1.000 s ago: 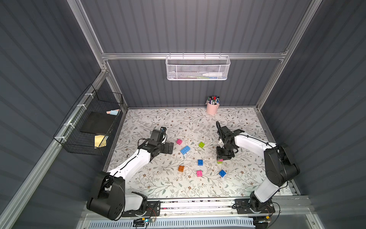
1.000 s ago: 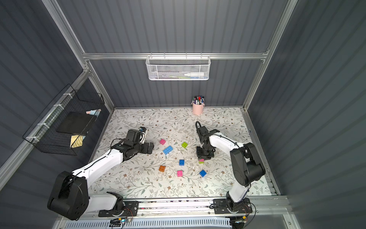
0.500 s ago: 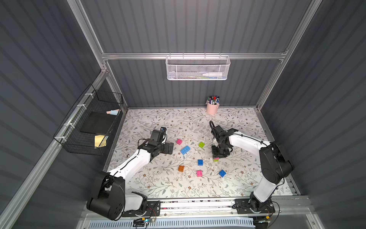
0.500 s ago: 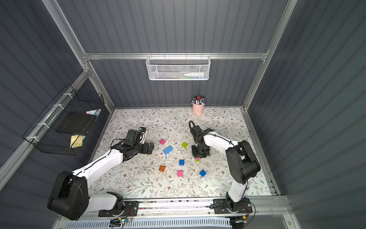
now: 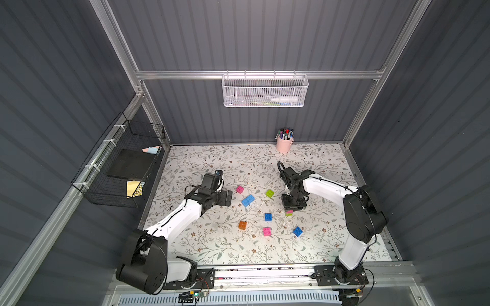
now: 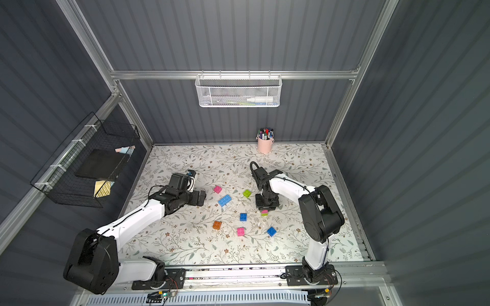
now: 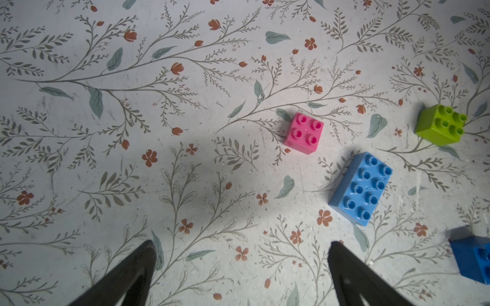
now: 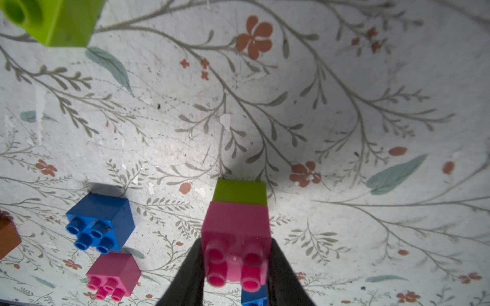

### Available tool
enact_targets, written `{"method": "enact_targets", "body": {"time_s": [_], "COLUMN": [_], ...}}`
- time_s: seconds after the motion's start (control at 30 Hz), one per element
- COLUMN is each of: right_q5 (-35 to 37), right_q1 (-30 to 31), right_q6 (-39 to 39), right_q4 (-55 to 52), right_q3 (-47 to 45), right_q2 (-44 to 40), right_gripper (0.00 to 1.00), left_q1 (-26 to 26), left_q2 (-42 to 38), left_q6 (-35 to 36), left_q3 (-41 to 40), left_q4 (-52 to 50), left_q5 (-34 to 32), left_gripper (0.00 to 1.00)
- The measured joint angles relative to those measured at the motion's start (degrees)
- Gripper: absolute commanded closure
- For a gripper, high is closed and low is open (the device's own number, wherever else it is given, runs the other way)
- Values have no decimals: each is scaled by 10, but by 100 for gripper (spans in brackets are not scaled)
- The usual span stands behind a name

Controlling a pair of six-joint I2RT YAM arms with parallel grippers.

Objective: Assemble the number 4 with lego
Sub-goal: Assemble the lego brick with the lego brick.

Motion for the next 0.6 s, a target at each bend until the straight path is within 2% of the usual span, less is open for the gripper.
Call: {"method": "enact_targets", "body": {"time_s": [0.2, 0.6], "right_q5": [7, 17], "right_q1": [4, 8], "right_q6": [18, -12], "right_q4": [5, 26], "right_q3": [-6, -23], "right_q2": [-5, -17], "right_gripper": [86, 88], "left_q1": [0, 0], "left_q2": [0, 0], "left_q6": [0, 0], "left_q3": [0, 0], "left_q4": [0, 0], "left_q5": [0, 0], "left_gripper": [0, 1]}}
